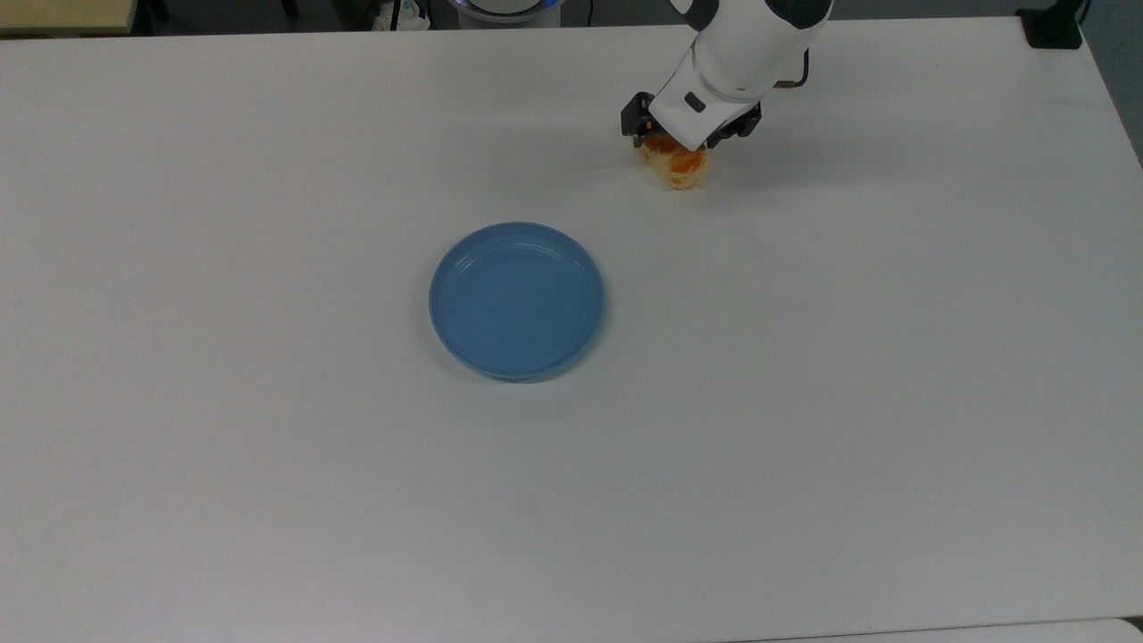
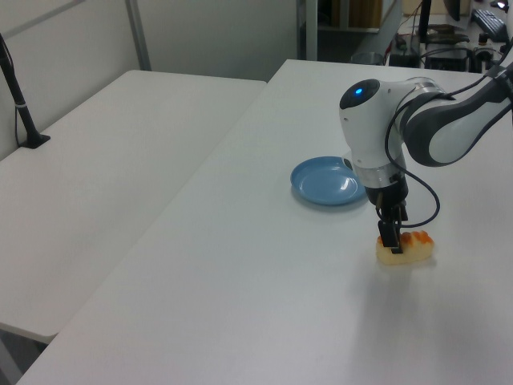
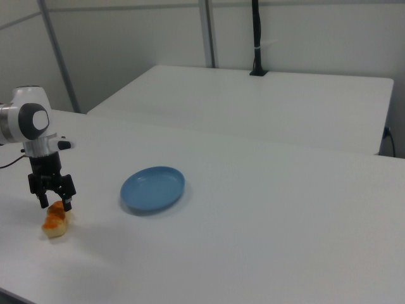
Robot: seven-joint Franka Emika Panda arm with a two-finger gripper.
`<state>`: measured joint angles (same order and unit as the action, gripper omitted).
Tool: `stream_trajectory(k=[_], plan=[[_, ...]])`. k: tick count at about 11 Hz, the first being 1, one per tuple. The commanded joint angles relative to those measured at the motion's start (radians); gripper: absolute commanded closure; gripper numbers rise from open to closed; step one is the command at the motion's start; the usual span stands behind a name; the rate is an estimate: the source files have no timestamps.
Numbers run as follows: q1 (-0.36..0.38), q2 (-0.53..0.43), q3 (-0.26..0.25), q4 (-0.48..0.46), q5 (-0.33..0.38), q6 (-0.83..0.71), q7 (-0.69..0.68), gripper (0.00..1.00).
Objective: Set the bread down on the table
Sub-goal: 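Open the gripper and raise it away from the bread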
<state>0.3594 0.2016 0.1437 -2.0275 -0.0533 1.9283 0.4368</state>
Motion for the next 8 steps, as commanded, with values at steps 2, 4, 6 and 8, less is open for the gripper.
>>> stream_trajectory(k=[2,4,6,8], plan=[[-0.113,-0.111,0.002,0.157,-0.011,-0.132,-0.053,0.00],[-0.215,-0.146,-0.025,0.255,-0.011,-0.175,-0.243,0.00],[-0.290,-0.188,-0.068,0.291,-0.013,-0.228,-0.289,0.00],[-0.336,-0.203,-0.075,0.291,-0.014,-0.273,-0.299,0.00]])
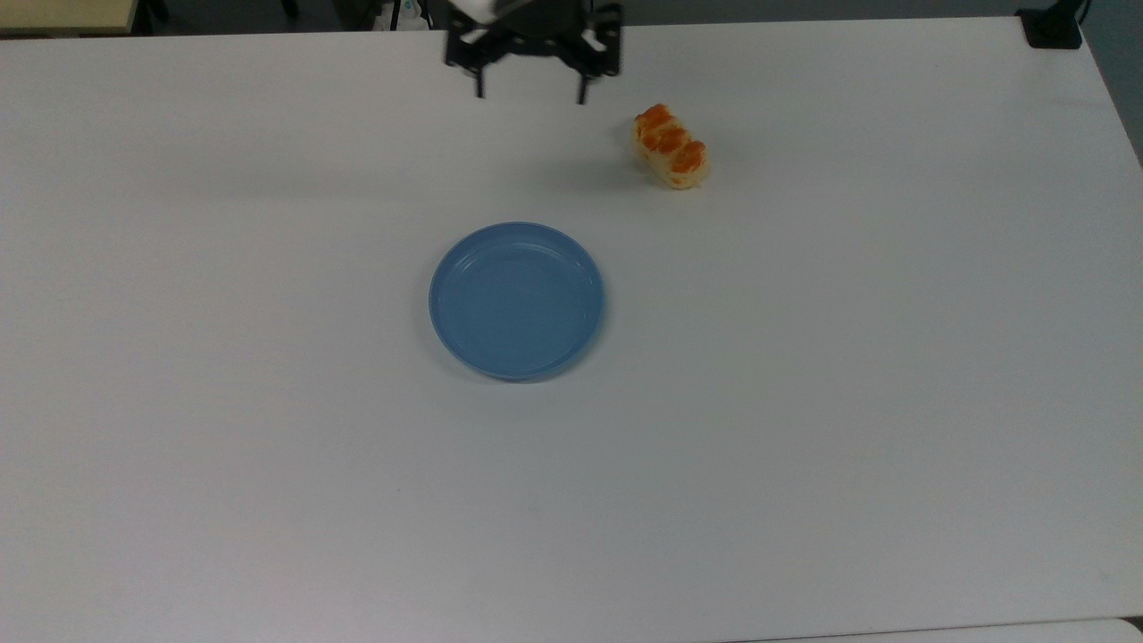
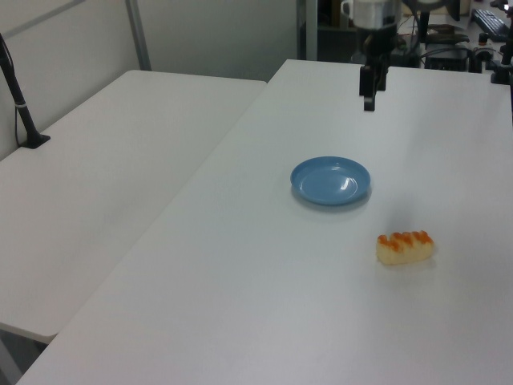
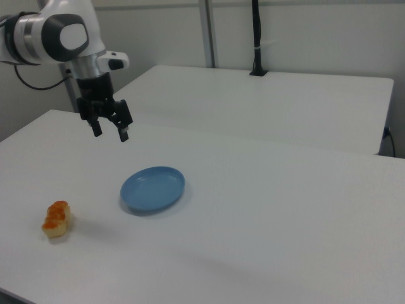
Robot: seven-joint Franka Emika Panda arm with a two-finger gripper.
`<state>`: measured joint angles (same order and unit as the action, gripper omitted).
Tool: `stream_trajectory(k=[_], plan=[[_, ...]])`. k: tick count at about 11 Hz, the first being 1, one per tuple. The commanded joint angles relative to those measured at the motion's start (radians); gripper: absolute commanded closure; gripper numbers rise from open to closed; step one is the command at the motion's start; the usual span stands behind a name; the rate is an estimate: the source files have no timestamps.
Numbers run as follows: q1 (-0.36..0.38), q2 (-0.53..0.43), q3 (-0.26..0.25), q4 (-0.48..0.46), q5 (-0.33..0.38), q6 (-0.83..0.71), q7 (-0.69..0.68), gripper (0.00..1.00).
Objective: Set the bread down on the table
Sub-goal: 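Open the gripper and raise it away from the bread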
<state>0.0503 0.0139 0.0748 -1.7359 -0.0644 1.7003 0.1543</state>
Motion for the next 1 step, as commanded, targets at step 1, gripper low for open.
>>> stream_trajectory(k=[1], plan=[[-0.027,-0.014,-0.018,0.004,0.000,-0.044,-0.018,0.00]])
